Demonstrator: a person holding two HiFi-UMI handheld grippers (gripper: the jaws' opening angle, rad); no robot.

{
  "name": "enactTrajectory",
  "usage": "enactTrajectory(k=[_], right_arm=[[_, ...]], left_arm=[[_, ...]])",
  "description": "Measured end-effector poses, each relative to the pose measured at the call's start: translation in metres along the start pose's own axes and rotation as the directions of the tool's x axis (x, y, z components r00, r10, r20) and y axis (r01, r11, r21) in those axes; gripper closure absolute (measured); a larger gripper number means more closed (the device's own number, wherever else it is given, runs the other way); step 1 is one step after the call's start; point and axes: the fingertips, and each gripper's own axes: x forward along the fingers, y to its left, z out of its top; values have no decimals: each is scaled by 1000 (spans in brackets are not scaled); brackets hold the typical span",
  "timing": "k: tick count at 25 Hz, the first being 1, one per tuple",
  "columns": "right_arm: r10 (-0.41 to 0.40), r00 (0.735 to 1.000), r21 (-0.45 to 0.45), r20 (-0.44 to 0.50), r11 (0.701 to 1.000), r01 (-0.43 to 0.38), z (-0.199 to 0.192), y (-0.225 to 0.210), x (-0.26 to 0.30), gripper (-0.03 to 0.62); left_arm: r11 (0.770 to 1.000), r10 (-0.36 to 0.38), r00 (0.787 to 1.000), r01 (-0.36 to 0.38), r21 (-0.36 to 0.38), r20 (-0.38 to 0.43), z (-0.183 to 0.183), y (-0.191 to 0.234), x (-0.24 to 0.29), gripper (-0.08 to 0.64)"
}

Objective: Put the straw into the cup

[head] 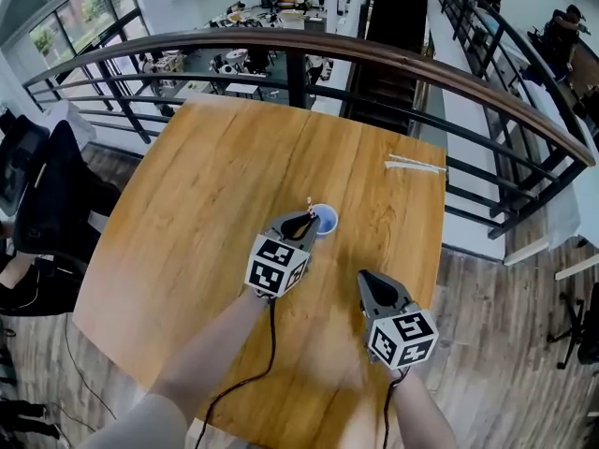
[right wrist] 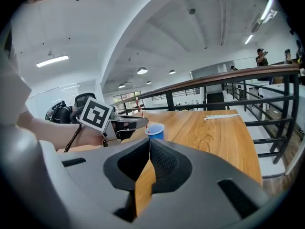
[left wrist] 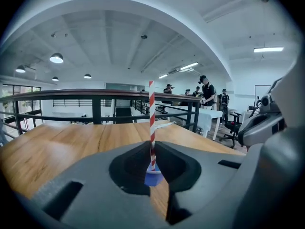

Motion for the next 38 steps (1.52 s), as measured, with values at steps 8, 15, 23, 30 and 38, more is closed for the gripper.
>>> enactTrajectory(k=[8,15,23,30,38], right_arm=[[30,1000,-1,2,1000,-30,6,13,-4,571],[38,999,0,38,999,-38,50,31,-19,571],[31,990,-25,140,999,-28,129,66,-74,571],[38,972,-103,231,995,-14,187,107,-141,571],[99,944,-173,314,984,-46,223,168,-225,571]], left_arm=[[999,3,1000,-4,-35,-11,5,-2,-20,421],[999,36,999,-37,14,28,52,-6,-73,385],[998,65,989,-67,4,134,134,-22,-175,385],[989,101,957,-125,76,271,212,-61,-264,430],[953,157,907,-243,181,391,247,-116,-359,512]])
